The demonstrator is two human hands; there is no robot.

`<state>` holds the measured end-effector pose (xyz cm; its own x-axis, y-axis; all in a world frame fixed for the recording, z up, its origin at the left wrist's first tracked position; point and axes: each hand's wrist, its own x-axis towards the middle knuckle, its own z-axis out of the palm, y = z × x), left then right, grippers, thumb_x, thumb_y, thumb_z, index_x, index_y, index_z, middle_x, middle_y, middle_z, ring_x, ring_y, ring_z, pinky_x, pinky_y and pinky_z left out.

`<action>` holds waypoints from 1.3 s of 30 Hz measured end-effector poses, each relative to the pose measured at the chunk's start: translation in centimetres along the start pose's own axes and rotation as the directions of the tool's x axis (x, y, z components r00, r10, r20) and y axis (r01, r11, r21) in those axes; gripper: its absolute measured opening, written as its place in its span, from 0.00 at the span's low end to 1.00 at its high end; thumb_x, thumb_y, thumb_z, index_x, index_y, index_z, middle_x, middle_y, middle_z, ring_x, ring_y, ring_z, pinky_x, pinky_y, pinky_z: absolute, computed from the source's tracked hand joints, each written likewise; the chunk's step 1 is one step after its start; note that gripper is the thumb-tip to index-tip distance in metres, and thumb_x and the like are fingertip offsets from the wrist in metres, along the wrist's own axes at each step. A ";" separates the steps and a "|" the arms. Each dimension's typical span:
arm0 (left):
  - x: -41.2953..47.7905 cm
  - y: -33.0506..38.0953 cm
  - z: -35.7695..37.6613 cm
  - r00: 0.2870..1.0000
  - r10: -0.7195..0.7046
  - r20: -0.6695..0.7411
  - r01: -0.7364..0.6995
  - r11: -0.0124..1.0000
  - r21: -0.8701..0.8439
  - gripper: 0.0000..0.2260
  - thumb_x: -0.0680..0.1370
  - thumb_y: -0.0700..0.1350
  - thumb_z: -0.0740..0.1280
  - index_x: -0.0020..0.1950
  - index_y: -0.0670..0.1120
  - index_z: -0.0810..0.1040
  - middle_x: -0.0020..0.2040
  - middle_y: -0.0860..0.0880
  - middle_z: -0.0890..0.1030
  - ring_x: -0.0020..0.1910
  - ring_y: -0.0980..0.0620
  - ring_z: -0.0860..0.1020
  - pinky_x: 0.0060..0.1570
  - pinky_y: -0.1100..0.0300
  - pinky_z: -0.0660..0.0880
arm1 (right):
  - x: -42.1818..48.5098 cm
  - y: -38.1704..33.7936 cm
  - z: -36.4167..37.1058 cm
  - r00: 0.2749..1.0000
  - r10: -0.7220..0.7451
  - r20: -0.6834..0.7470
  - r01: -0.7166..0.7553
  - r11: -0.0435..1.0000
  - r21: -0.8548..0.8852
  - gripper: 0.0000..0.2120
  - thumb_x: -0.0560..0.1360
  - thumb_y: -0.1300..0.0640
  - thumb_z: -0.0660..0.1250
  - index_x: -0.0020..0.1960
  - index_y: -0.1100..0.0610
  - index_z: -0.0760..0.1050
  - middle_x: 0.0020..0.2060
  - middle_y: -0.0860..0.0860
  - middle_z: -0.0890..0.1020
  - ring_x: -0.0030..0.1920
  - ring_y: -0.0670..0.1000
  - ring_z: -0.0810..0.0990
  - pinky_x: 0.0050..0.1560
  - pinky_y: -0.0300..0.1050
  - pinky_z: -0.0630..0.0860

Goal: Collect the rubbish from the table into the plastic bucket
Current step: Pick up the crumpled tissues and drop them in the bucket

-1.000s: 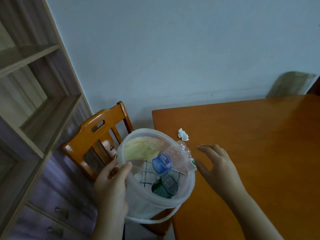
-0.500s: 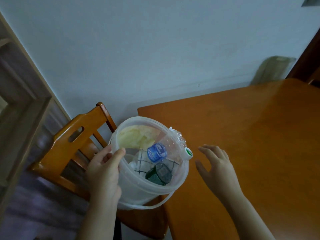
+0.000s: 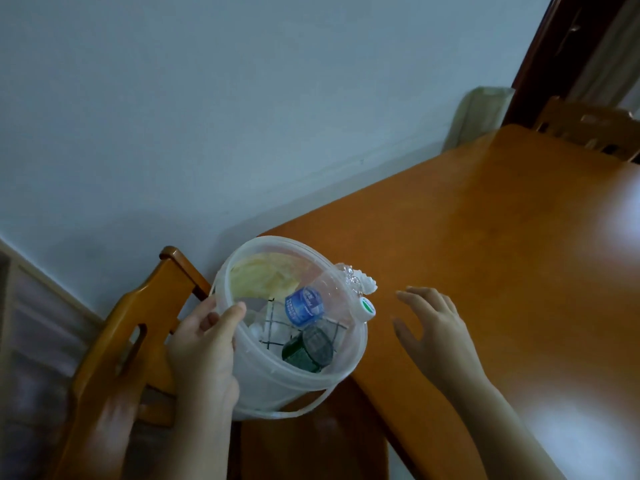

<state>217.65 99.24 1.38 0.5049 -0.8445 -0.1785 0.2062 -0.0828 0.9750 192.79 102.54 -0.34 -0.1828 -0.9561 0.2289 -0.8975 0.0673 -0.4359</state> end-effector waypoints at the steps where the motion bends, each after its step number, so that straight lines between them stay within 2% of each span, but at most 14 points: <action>1: 0.6 0.0 -0.2 1.000 0.006 0.003 -0.006 1.000 0.003 0.15 0.67 0.41 0.73 0.52 0.51 0.78 0.40 0.46 0.79 0.34 0.57 0.75 0.32 0.64 0.73 | 0.2 -0.4 0.4 1.000 0.003 0.001 -0.003 1.000 0.005 0.18 0.72 0.53 0.67 0.61 0.54 0.73 0.59 0.52 0.76 0.61 0.54 0.72 0.57 0.50 0.72; 4: 2.8 0.1 -0.7 1.000 0.017 0.010 -0.017 1.000 0.007 0.17 0.67 0.41 0.73 0.55 0.50 0.78 0.39 0.51 0.77 0.33 0.58 0.75 0.28 0.69 0.73 | 1.2 -1.6 1.9 1.000 0.027 0.013 -0.027 1.000 -0.008 0.18 0.72 0.53 0.66 0.61 0.53 0.72 0.60 0.51 0.76 0.62 0.53 0.71 0.58 0.50 0.72; 7: 4.6 -0.3 -0.5 1.000 0.025 0.007 -0.025 0.999 0.020 0.22 0.67 0.41 0.73 0.60 0.46 0.75 0.40 0.50 0.77 0.37 0.55 0.74 0.31 0.66 0.73 | 2.4 -1.8 3.1 0.998 0.061 0.027 -0.061 0.998 -0.014 0.18 0.73 0.52 0.66 0.62 0.52 0.71 0.60 0.51 0.75 0.62 0.52 0.70 0.57 0.49 0.72; 12: 6.7 -1.1 0.9 0.999 0.045 0.010 -0.045 0.998 0.032 0.21 0.67 0.41 0.73 0.59 0.44 0.76 0.38 0.50 0.75 0.36 0.54 0.73 0.34 0.63 0.72 | 4.9 -1.1 4.9 0.997 0.060 0.044 -0.059 0.998 -0.023 0.18 0.73 0.53 0.66 0.62 0.53 0.71 0.60 0.52 0.75 0.62 0.52 0.71 0.56 0.48 0.73; 19: 8.6 -1.4 3.7 0.995 0.073 -0.061 -0.066 0.992 0.106 0.22 0.67 0.43 0.74 0.60 0.48 0.76 0.42 0.49 0.77 0.41 0.51 0.76 0.36 0.62 0.73 | 10.2 2.1 8.9 0.994 0.061 0.085 -0.064 0.998 0.027 0.18 0.71 0.54 0.67 0.60 0.53 0.73 0.59 0.52 0.76 0.60 0.53 0.72 0.53 0.47 0.74; 23: 9.3 -1.6 5.3 0.992 0.057 -0.116 -0.042 0.991 0.124 0.20 0.67 0.43 0.74 0.57 0.51 0.77 0.42 0.49 0.77 0.41 0.51 0.76 0.36 0.61 0.73 | 13.3 4.7 12.0 0.983 0.063 0.172 -0.070 0.997 0.034 0.18 0.71 0.53 0.67 0.61 0.52 0.72 0.60 0.52 0.76 0.59 0.53 0.72 0.52 0.47 0.73; 25: 9.5 -1.8 5.9 0.989 0.057 -0.137 -0.038 0.990 0.136 0.15 0.67 0.43 0.74 0.51 0.56 0.78 0.42 0.49 0.78 0.40 0.52 0.77 0.35 0.62 0.73 | 14.5 5.9 13.4 0.975 0.060 0.213 -0.071 0.996 0.045 0.19 0.71 0.53 0.68 0.61 0.52 0.71 0.60 0.52 0.75 0.59 0.54 0.71 0.52 0.48 0.73; 27: 9.5 -2.0 6.4 0.988 0.072 -0.136 -0.051 0.987 0.151 0.11 0.67 0.43 0.73 0.46 0.56 0.80 0.38 0.51 0.78 0.34 0.56 0.76 0.30 0.65 0.72 | 15.4 6.8 14.8 0.967 0.061 0.246 -0.080 0.994 0.070 0.19 0.71 0.53 0.68 0.61 0.53 0.72 0.60 0.53 0.75 0.60 0.55 0.71 0.51 0.49 0.73; 29: 9.5 -2.1 6.7 0.985 0.083 -0.151 -0.058 0.984 0.167 0.12 0.67 0.43 0.73 0.49 0.53 0.81 0.35 0.52 0.76 0.31 0.57 0.74 0.29 0.66 0.72 | 16.1 7.6 16.0 0.959 0.067 0.277 -0.098 0.990 0.101 0.20 0.70 0.54 0.69 0.61 0.54 0.72 0.59 0.55 0.75 0.60 0.56 0.71 0.50 0.49 0.72; 32: 9.6 -2.7 7.2 0.976 0.086 -0.199 -0.052 0.984 0.173 0.12 0.67 0.43 0.73 0.48 0.55 0.80 0.35 0.52 0.75 0.33 0.57 0.74 0.31 0.65 0.73 | 16.9 8.6 17.9 0.940 0.084 0.330 -0.130 0.984 0.120 0.20 0.71 0.56 0.68 0.61 0.55 0.71 0.59 0.56 0.74 0.60 0.58 0.70 0.50 0.49 0.71; 35: 9.6 -3.0 7.7 0.976 0.096 -0.197 -0.057 0.979 0.194 0.11 0.68 0.41 0.73 0.46 0.55 0.81 0.33 0.53 0.74 0.30 0.59 0.73 0.30 0.67 0.72 | 16.9 9.4 19.2 0.921 0.113 0.374 -0.164 0.980 0.108 0.19 0.71 0.54 0.67 0.61 0.54 0.71 0.59 0.55 0.73 0.60 0.56 0.69 0.50 0.49 0.72; 39: 9.8 -3.0 8.3 0.976 0.102 -0.194 -0.057 0.972 0.226 0.11 0.68 0.40 0.72 0.45 0.55 0.81 0.33 0.52 0.75 0.26 0.62 0.72 0.26 0.69 0.71 | 16.6 10.0 20.0 0.929 0.129 0.348 -0.174 0.979 0.103 0.17 0.71 0.56 0.68 0.59 0.55 0.73 0.54 0.56 0.75 0.56 0.56 0.70 0.49 0.49 0.72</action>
<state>215.08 86.81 -2.18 0.6766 -0.7295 -0.1002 -0.0175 -0.1521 0.9882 188.82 81.66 -18.33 -0.1459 -0.9784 -0.1461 -0.8056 0.2032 -0.5565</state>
